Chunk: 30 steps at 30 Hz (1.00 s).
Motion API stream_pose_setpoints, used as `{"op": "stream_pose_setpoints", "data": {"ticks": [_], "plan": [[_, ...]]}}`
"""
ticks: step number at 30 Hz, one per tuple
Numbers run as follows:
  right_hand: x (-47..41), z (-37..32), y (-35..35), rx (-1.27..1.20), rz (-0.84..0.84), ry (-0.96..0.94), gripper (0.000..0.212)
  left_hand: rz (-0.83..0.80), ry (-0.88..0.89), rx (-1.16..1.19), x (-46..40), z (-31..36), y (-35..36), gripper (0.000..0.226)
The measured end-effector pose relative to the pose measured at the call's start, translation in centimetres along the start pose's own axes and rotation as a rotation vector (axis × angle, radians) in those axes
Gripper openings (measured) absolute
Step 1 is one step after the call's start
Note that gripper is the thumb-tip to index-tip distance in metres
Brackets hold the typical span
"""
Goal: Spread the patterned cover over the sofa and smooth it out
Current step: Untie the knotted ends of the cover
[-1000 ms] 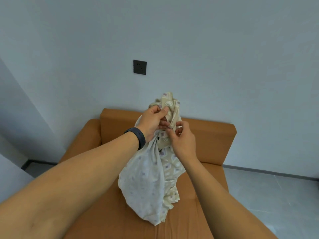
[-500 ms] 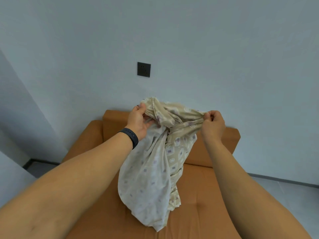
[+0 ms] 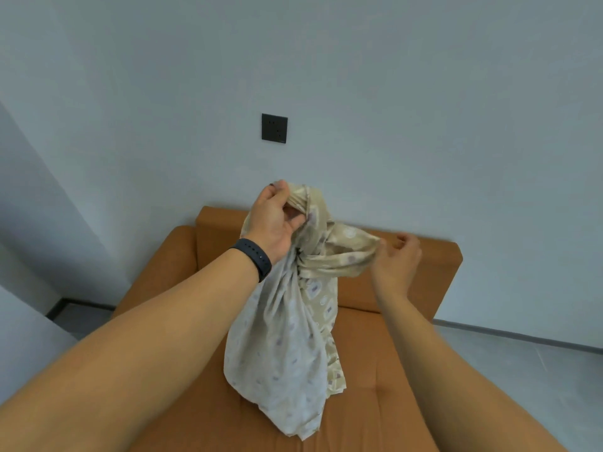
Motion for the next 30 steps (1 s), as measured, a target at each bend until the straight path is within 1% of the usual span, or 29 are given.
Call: {"op": "stream_pose_setpoints", "data": {"ticks": [1,2,3,4,5,6,8,10,12,14,16,19,21,23,24,25,27,28,30], "plan": [[2.0,-0.6,0.3,-0.027,-0.016,-0.142,0.031,-0.019,-0.005,-0.012,0.5,-0.3,0.6,0.010],[4.2,-1.2,0.6,-0.029,-0.060,-0.349,0.031,-0.032,-0.008,-0.019,0.9,-0.5,0.9,0.011],[6.0,-1.3,1.0,0.011,-0.153,-0.564,0.028,-0.044,-0.008,-0.021,1.1,-0.7,1.1,0.011],[7.3,-1.1,1.6,0.073,-0.267,-0.729,0.028,-0.054,-0.008,-0.020,1.2,-0.7,1.1,0.012],[8.2,-0.6,2.3,0.150,-0.361,-0.818,0.031,-0.062,-0.010,-0.018,1.2,-0.6,1.0,0.011],[8.4,-0.1,3.0,0.227,-0.413,-0.841,0.037,-0.068,-0.010,-0.014,1.2,-0.4,1.0,0.010],[8.2,0.3,4.1,0.345,-0.428,-0.792,0.046,-0.066,-0.001,-0.006,1.1,0.3,0.8,0.010],[7.7,0.0,4.9,0.422,-0.404,-0.798,0.039,-0.049,0.014,-0.010,1.0,1.1,0.7,0.010],[7.4,-0.4,5.5,0.479,-0.370,-0.873,0.029,-0.040,0.017,-0.008,1.2,1.6,0.5,0.011],[7.3,-0.8,5.7,0.498,-0.345,-0.926,0.026,-0.031,0.017,0.014,1.3,2.0,0.4,0.010],[7.6,-0.9,5.7,0.497,-0.330,-0.939,0.028,-0.019,0.026,0.032,1.2,2.3,0.2,0.009],[8.0,-1.4,5.4,0.382,-0.340,-0.884,0.022,-0.035,0.056,0.031,1.2,2.4,-0.2,0.009],[7.9,-2.1,5.3,0.303,-0.352,-0.859,0.017,-0.054,0.096,-0.062,1.0,2.0,-1.0,0.010],[7.4,-3.0,4.7,0.257,-0.343,-0.857,0.014,-0.058,0.132,-0.250,0.9,0.8,-2.0,0.013],[7.2,-3.6,4.4,0.237,-0.341,-0.877,0.013,-0.069,0.140,-0.357,0.9,-0.1,-2.7,0.017],[6.9,-4.3,4.1,0.218,-0.350,-0.912,0.011,-0.103,0.136,-0.475,0.9,-1.2,-3.4,0.027],[6.5,-5.5,3.7,0.166,-0.377,-0.975,0.017,-0.219,0.046,-0.640,1.6,-3.0,-3.9,0.046],[6.1,-6.0,3.4,0.132,-0.381,-0.971,0.021,-0.265,-0.001,-0.668,2.1,-3.5,-3.8,0.051],[5.2,-6.4,2.9,0.072,-0.365,-0.917,0.022,-0.237,-0.055,-0.667,2.3,-3.9,-3.5,0.053]]}}
Point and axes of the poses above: each hand's wrist, its own x-axis away from the middle knuckle, its own y-axis out of the palm, z = x × y, the point moved 2 cm from there along -x, towards the middle knuckle, and after that the axes turned 11 degrees about z, right-handed, at the moved point
